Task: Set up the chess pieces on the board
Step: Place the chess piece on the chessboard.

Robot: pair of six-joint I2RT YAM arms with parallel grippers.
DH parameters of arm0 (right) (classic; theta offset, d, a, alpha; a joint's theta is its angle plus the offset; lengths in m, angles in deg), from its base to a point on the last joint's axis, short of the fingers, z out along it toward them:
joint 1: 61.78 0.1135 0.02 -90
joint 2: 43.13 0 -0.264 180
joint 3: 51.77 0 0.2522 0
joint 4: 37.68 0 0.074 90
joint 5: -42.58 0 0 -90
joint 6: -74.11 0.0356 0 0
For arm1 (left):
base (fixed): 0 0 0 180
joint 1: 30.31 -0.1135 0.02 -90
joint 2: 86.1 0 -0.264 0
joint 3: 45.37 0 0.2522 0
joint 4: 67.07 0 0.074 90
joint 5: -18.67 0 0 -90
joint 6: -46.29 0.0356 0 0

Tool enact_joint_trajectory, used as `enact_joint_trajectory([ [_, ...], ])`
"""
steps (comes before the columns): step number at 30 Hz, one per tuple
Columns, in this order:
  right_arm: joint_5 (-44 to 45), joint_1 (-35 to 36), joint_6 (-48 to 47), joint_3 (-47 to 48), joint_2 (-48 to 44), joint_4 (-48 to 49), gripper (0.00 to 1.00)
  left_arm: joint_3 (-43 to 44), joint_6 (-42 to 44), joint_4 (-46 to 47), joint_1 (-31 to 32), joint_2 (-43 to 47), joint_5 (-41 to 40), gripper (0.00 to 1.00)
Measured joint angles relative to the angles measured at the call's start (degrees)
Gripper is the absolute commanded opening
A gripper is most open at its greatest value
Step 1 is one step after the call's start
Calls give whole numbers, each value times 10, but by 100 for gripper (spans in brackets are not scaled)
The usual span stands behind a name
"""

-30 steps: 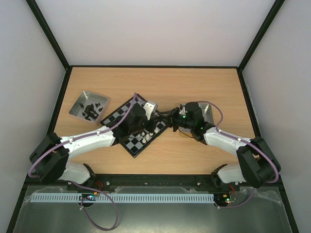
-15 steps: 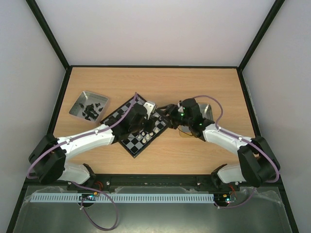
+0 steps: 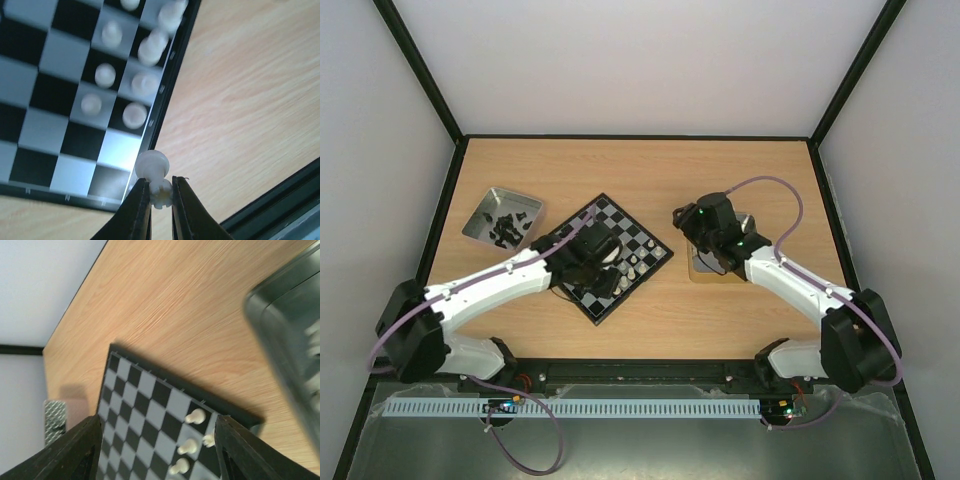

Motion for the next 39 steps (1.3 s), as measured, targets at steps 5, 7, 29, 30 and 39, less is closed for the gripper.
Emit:
enact_joint_trajectory([
  [5,38,-11,-19,-2,-13,-18,62,3,-2,-87,0,-59,12,2],
  [7,44,-13,-25,-2,-15,-21,62,3,-1,-108,0,-76,14,2],
  [29,47,-19,-38,-14,-22,-29,62,-8,5,-102,-1,-145,19,14],
  [30,47,-19,-38,-14,-23,-29,62,-8,5,-101,-2,-145,19,14],
  [39,47,-19,-38,-14,-23,-29,62,-11,4,-91,-4,-145,11,20],
])
